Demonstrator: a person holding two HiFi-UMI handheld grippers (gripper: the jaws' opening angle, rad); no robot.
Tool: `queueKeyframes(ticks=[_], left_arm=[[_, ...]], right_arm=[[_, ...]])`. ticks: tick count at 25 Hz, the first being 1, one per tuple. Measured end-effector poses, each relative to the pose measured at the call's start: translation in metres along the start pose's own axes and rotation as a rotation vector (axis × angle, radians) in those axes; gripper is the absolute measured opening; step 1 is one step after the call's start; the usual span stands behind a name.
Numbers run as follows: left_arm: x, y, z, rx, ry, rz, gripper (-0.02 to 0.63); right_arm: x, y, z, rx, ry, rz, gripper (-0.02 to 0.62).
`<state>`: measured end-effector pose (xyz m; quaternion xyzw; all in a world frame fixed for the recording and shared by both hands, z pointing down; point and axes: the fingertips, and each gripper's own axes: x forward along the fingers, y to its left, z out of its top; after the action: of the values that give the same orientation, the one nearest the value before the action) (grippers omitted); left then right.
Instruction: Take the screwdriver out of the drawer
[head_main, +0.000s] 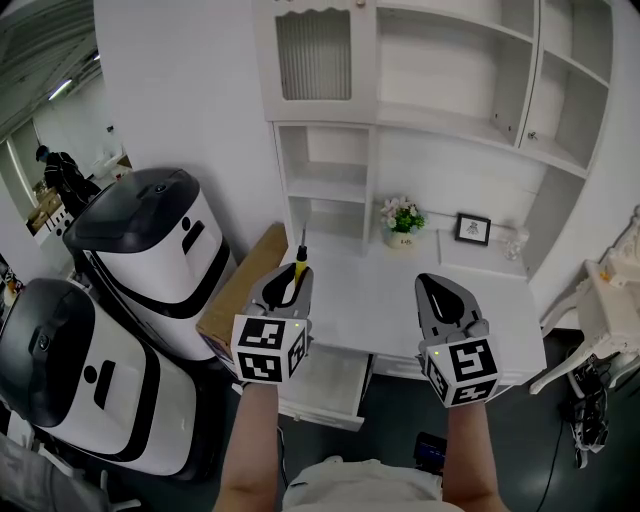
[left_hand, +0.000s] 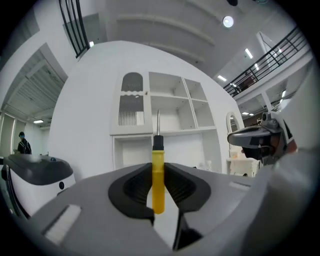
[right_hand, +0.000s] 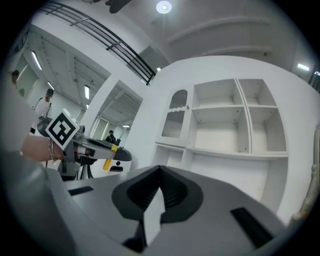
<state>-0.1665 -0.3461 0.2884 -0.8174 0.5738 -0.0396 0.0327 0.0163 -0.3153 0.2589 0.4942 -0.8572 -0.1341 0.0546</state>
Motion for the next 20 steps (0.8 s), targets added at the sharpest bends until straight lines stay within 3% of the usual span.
queueKeyframes(ticks=[10,20], left_arm=[[-0.021,0.005,0.068,0.159,-0.244,0.077,0.080],[-0.028,0.012,0.096,0.173,-0.305,0.106,0.081]], right_arm=[[-0.006,-0.020,0.037,-0.012,-0.096,-0.029,0.006],[-0.008,-0.038,0.060,-0.042,-0.148,-0.068,0.006]])
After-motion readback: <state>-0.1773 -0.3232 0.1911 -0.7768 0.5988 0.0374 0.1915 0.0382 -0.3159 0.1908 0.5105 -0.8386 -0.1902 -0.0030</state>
